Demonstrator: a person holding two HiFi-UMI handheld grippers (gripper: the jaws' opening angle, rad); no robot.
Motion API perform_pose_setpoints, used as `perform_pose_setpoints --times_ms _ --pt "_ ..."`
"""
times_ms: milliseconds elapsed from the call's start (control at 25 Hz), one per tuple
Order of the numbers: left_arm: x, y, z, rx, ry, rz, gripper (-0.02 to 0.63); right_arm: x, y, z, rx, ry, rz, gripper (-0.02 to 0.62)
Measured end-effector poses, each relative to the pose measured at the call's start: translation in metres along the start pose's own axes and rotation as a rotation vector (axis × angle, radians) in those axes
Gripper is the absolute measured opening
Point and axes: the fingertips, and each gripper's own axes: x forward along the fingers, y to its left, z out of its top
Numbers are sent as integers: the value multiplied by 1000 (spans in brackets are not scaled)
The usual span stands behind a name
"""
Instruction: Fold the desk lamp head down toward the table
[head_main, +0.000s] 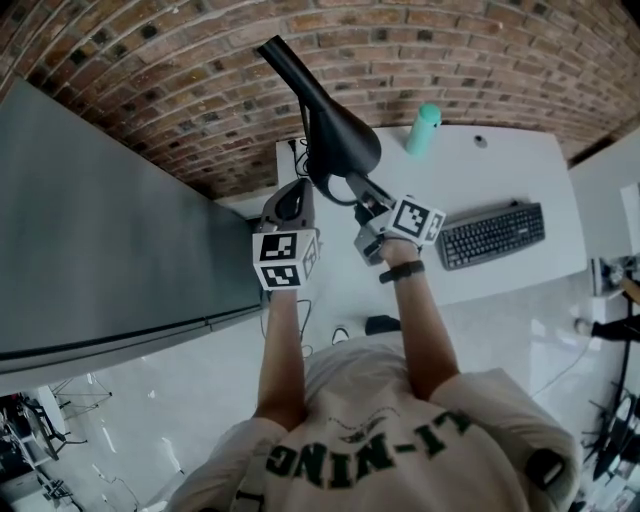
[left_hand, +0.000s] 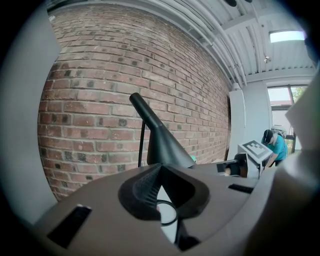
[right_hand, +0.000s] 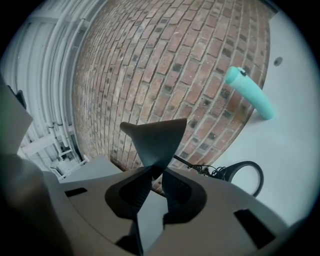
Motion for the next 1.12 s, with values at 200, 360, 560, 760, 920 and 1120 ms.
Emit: perform_pose_setpoints --times_ms 200,360,560,760,920,1120 --pt "0 3 -1 -5 -6 7 -6 11 8 -5 79 -11 98 60" --pt "2 7 -3 -10 -1 15 -6 17 -3 -8 93 -11 80 60" --pt "1 9 -5 -14 5 23 -6 26 3 -8 156 -43 175 60" --pt "-1 10 -4 -10 5 29 -6 29 11 -7 193 -62 237 60" --pt "-6 11 -2 -7 1 37 -6 26 4 -7 136 -41 183 60" --pt "-13 14 3 -3 -14 44 -6 17 -15 -11 0 13 3 61"
